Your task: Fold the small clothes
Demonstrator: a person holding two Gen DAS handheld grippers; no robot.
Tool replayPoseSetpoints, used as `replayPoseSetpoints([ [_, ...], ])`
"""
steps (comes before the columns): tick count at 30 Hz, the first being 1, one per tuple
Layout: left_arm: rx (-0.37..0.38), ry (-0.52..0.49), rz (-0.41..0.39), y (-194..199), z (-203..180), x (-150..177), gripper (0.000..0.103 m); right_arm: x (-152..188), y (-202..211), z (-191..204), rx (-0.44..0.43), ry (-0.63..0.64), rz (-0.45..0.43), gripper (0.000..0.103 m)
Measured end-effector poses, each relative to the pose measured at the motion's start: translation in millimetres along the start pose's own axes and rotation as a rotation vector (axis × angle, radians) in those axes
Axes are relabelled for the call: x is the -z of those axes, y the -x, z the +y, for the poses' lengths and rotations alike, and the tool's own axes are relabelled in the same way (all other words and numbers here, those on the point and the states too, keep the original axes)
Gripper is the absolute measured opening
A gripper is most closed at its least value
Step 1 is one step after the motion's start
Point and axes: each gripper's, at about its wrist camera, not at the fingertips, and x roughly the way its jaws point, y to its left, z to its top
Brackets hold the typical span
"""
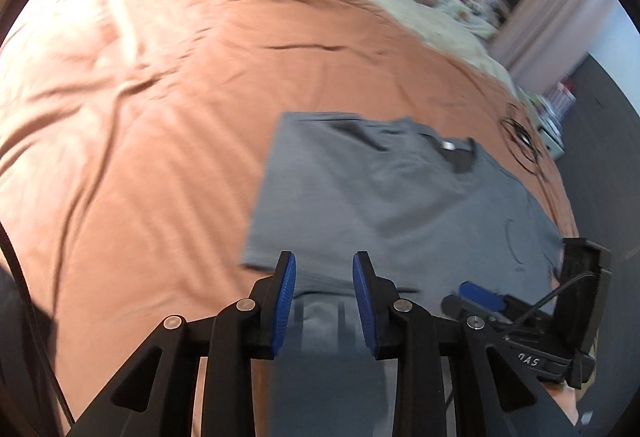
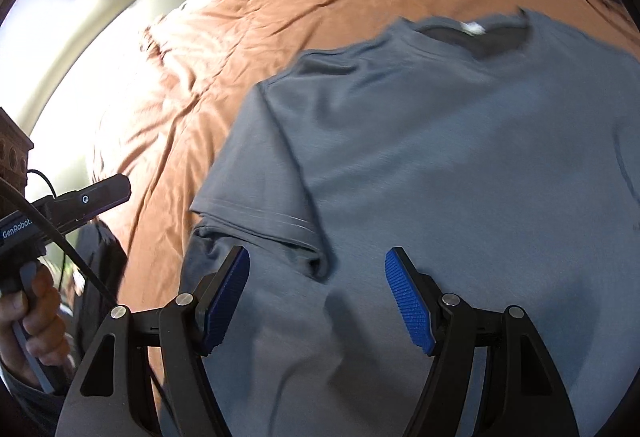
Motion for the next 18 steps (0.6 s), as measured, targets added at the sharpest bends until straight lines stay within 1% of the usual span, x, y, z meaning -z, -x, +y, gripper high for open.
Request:
replayPoseSetpoints([
  [4,-0.027,0.072,-0.01,11,36,16,0.031,-9,-17,32,0.009,0.116,0.015,0.069],
  [6,-0.038,0.112,-0.011,15,54,24,0.031,-16,-31,48,0.027,0.171,0.031,0.069],
  [8,-0.044,0.145,-0.012,17,69,32,0.031,-21,-42,67,0.023,0.229,0.04,0.064],
  [12,-0.035,0.2,-0.03,22,98,44,0.031,-28,-65,100,0.048,0.357,0.065,0.05],
  [15,-0.017,0.232,-0.037,19,113,50,0.031,-35,-87,120,0.079,0.445,0.099,0.049],
  [18,-0.008,0.249,-0.038,14,124,54,0.031,-35,-108,138,0.108,0.515,0.144,0.049],
])
